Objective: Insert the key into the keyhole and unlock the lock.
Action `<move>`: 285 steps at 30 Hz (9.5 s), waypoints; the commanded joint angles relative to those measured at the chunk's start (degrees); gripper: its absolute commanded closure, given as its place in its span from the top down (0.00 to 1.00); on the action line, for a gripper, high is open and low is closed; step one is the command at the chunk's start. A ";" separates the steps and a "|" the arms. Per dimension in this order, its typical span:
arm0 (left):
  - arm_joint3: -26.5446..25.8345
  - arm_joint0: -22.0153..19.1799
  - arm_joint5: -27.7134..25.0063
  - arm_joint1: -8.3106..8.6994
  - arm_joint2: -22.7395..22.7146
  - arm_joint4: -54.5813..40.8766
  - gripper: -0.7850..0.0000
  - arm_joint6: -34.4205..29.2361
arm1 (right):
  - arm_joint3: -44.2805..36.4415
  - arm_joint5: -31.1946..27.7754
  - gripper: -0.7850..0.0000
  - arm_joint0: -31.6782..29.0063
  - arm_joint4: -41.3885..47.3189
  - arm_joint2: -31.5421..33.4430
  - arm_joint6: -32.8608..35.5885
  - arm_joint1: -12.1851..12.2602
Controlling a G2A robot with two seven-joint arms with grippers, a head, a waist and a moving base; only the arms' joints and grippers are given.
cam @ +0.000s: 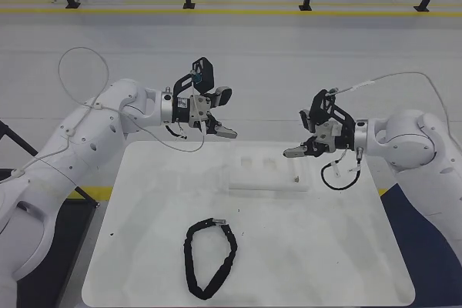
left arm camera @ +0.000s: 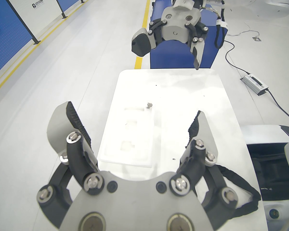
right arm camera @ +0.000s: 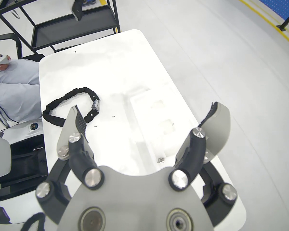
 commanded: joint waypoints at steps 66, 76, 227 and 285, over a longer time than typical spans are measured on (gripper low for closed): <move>0.00 0.00 0.00 0.00 0.00 0.00 1.00 0.00 | 37.17 44.01 1.00 7.65 4.78 -21.96 12.42 -18.69; 0.00 0.00 0.00 0.00 0.00 0.00 1.00 0.00 | 31.89 52.06 0.49 6.60 -0.92 -22.02 14.31 -18.79; -3.79 18.32 2.61 1.43 1.66 10.02 1.00 -14.15 | -1.28 36.07 0.00 -22.83 27.03 24.75 23.82 -7.84; 14.26 26.93 6.57 -5.46 2.04 72.70 0.00 49.45 | -1.28 36.07 0.00 -22.83 27.03 24.75 23.82 -7.84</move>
